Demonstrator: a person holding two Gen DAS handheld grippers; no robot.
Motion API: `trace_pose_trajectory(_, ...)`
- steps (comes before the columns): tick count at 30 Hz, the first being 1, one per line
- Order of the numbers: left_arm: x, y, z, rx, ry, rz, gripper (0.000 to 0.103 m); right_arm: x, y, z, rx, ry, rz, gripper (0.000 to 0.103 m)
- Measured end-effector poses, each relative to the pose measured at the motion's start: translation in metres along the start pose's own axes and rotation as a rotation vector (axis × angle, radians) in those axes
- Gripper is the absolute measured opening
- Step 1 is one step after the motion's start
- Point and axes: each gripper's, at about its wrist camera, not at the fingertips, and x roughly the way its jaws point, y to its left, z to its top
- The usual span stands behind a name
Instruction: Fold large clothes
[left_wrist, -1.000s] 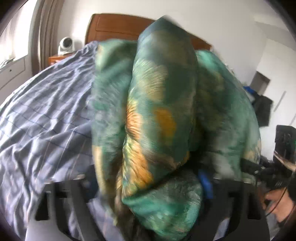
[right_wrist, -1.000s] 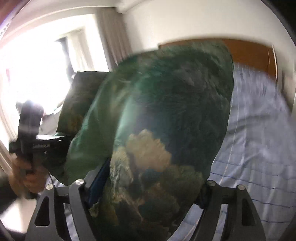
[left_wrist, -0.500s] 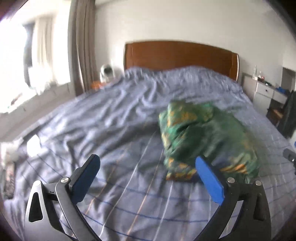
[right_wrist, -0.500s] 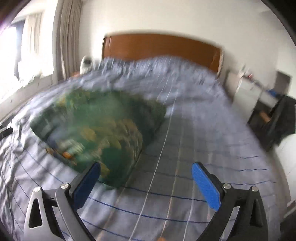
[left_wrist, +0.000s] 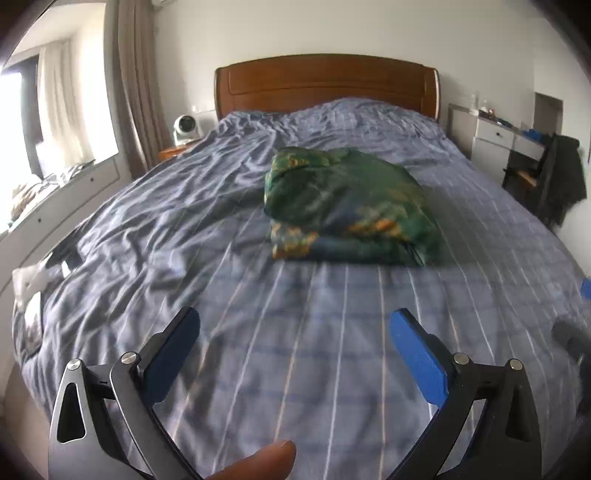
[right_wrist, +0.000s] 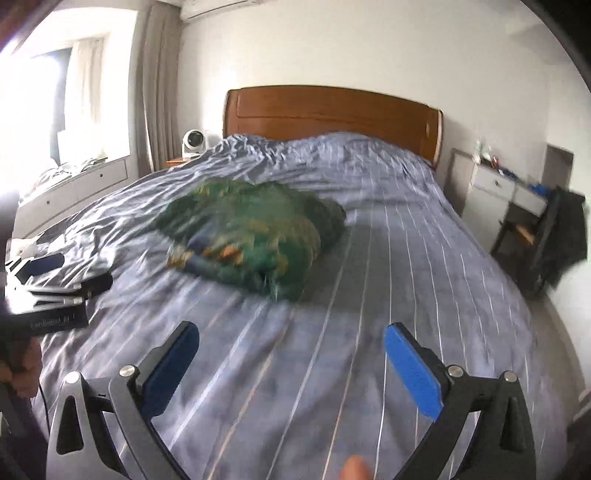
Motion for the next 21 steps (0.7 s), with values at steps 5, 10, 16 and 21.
trace_pose_trajectory(5, -0.027, -0.008, -0.015, 0.029, -0.008, 0.004, 0.103, -0.024, -0.001, -0.048, 0.020, 0.105, 0.029, 0.102)
trace_pose_trajectory(10, -0.039, -0.013, -0.020, -0.005, -0.003, -0.027, 0.103, -0.044, 0.001, -0.060, 0.025, 0.115, 0.023, 0.102)
trace_pose_trajectory(16, -0.046, -0.030, -0.020, 0.075, -0.008, 0.063, 0.103, -0.054, 0.010, -0.056, 0.017, 0.117, 0.029, 0.102)
trace_pose_trajectory(21, -0.046, -0.027, -0.020, 0.044, 0.059, -0.024, 0.103, -0.055, 0.009, -0.054, 0.044, 0.129, 0.027, 0.102)
